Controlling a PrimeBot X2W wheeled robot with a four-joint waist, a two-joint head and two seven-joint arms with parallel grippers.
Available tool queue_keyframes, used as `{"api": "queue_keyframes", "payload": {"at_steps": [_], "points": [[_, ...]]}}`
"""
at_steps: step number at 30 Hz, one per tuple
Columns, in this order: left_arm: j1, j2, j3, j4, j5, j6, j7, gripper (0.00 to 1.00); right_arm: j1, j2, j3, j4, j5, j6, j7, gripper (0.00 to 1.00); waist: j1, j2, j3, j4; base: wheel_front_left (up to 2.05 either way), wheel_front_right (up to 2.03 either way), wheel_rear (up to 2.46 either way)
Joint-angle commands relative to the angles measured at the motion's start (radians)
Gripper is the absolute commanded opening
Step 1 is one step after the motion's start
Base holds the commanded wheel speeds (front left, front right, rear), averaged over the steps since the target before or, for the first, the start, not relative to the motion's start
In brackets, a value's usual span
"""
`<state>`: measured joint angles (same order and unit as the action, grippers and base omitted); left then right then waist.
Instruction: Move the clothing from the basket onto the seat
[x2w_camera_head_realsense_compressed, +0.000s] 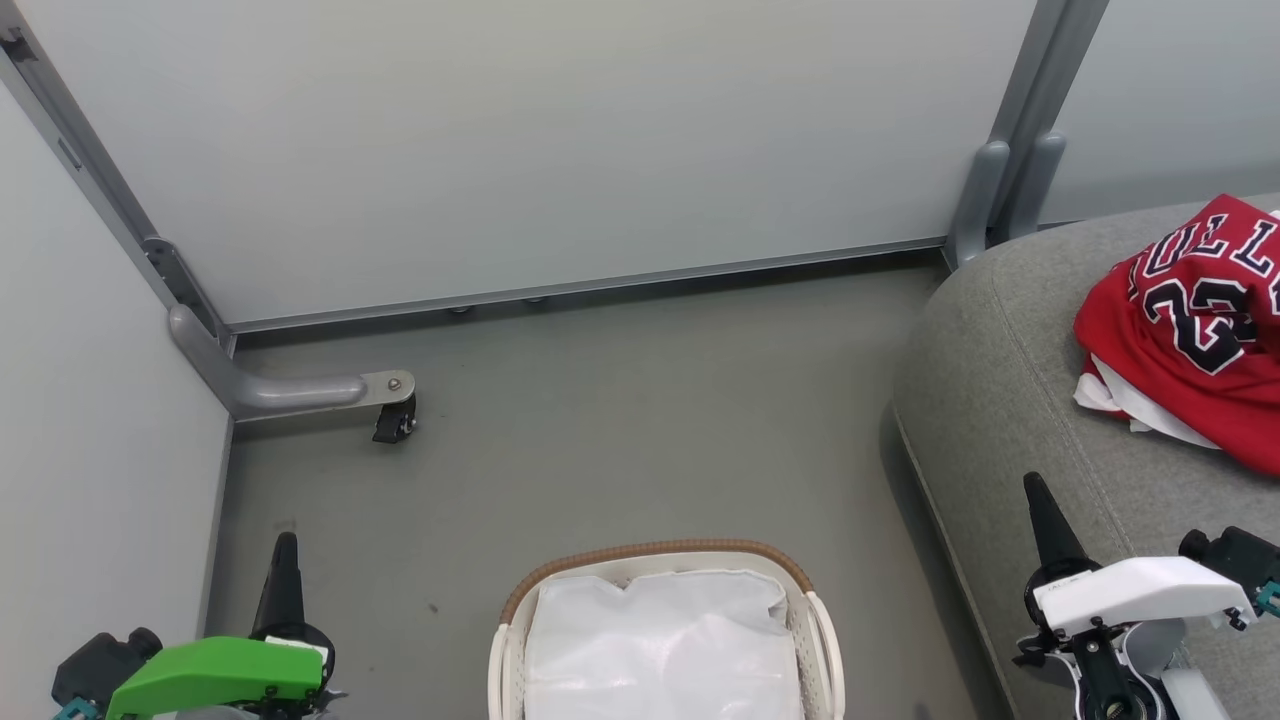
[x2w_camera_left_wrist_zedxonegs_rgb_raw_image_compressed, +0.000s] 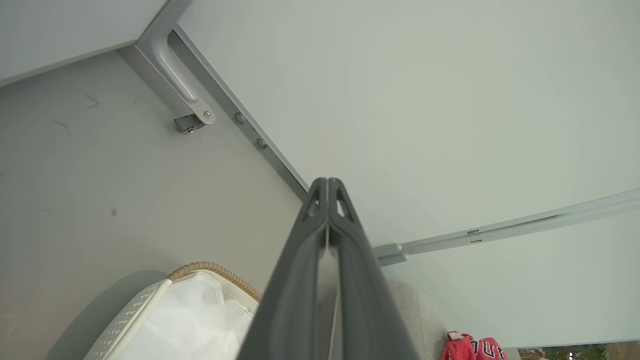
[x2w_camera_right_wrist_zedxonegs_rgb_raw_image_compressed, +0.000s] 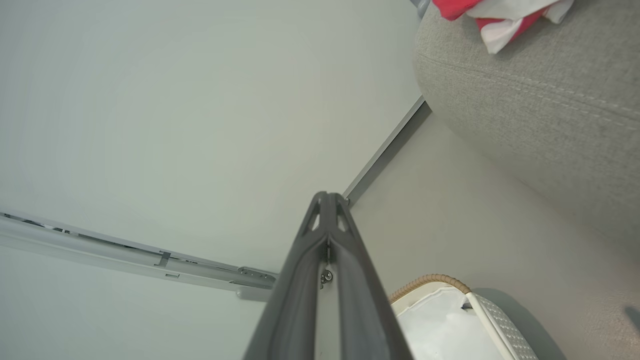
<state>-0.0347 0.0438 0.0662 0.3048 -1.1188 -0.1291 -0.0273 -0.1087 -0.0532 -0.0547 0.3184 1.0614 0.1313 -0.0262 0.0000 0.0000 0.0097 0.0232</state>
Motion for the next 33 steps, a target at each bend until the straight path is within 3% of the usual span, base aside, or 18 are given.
{"api": "queue_keyframes", "payload": {"at_steps": [1,33], "points": [[-0.030,0.006,0.007,-0.012,-0.025,-0.001,0.007,0.00,-0.005,-0.003,-0.006,-0.015,0.028,0.000,0.006,0.00,0.0000,0.0000,0.000,0.000,0.00,0.00,0.00],[-0.060,0.008,0.031,-0.041,-0.294,-0.002,0.086,0.00,-0.002,-0.001,-0.038,-0.051,0.326,-0.001,0.084,0.00,0.0000,0.0000,-0.003,-0.012,0.00,0.00,0.00]]}}
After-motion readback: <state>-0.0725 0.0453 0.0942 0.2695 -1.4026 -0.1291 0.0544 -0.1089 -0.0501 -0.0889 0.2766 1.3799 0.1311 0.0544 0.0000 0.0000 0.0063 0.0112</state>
